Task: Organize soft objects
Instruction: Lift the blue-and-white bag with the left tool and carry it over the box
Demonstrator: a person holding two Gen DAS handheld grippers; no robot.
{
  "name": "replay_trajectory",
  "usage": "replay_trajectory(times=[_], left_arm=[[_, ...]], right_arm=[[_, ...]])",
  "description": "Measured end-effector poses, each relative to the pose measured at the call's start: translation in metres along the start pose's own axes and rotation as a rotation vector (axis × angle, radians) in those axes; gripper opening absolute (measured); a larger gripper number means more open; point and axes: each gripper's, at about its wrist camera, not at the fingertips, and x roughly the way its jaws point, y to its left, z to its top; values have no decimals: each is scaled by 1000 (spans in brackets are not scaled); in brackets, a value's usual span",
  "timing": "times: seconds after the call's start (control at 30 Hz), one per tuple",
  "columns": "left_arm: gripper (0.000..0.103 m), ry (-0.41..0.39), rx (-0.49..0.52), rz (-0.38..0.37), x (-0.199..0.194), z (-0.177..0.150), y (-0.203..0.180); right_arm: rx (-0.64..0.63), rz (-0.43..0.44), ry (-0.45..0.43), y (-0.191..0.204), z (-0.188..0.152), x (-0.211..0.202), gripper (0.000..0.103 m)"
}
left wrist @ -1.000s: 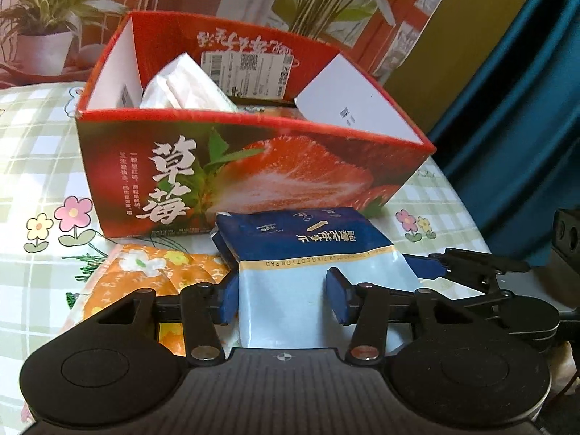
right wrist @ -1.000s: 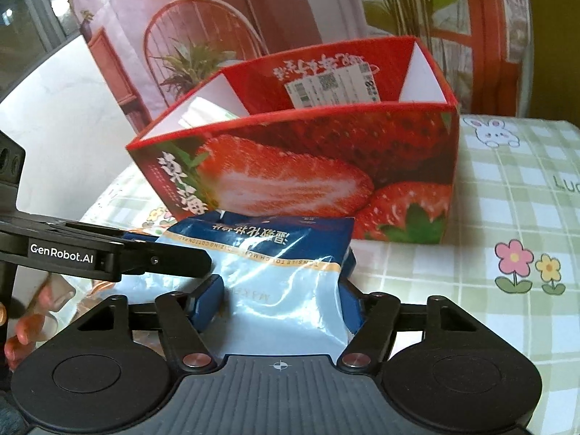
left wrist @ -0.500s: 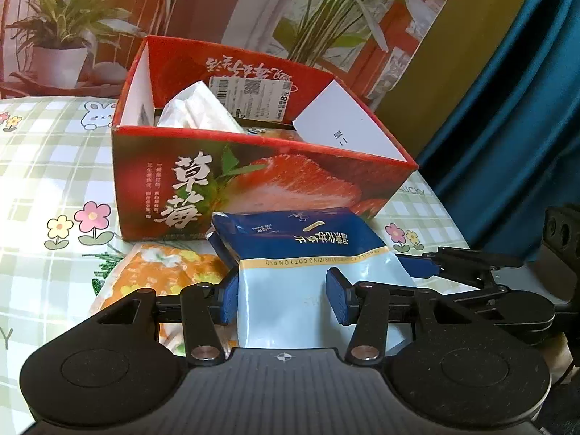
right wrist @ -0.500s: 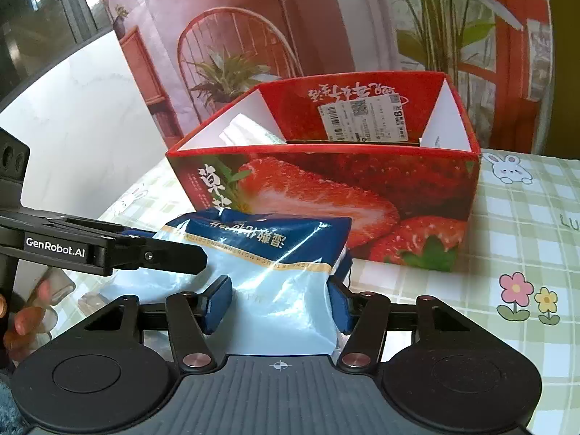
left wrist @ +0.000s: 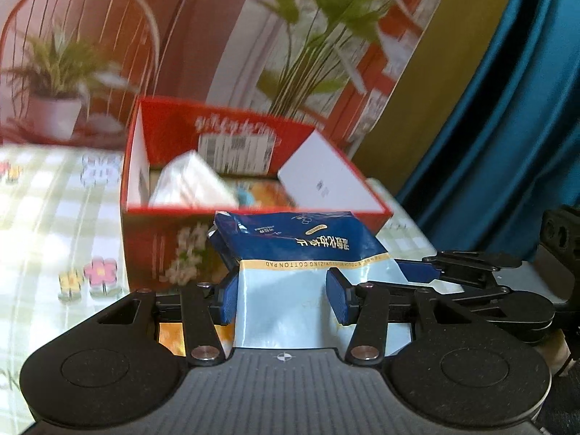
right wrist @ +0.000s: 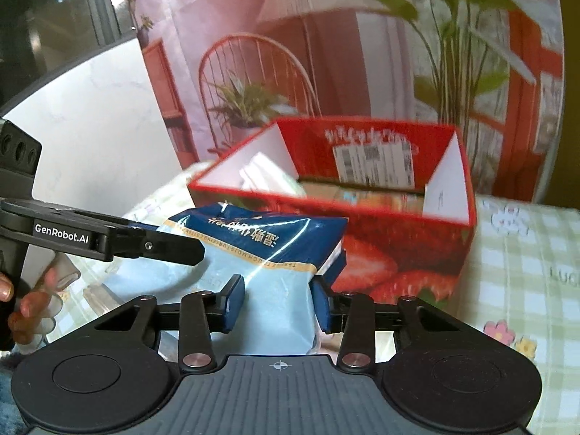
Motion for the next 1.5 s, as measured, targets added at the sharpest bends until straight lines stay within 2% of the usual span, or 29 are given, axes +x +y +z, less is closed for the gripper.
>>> replay_trajectory(times=[0.23, 0.47, 0.67, 0.9, 1.0, 1.13, 1.33, 1.43, 1.5], left_arm=[[51, -65, 56, -5, -6, 26, -10], [51, -104, 130, 8, 1, 61, -14], [51, -130, 116, 12, 23, 97, 0], [51, -157, 166, 88, 55, 124, 14], [51, -128, 205, 143, 75, 129, 20], [51, -43, 227, 193, 105, 124, 32], [51, 93, 210, 221, 137, 111, 50], [51, 125, 193, 225, 144, 108, 56], [51, 131, 199, 230, 145, 107, 57]], right_arm=[[-45, 0, -58, 2, 25, -13, 37], [-92, -23, -66, -1, 49, -7, 37], [-140, -63, -61, -10, 80, 17, 37], [-185, -125, -60, -26, 117, 66, 35], [-199, -154, -50, -33, 128, 91, 35], [-197, -183, 4, -41, 131, 128, 34], [-160, -191, 132, -50, 118, 171, 33], [-80, -180, 170, -58, 116, 181, 33], [-72, -186, 186, -59, 116, 184, 33]])
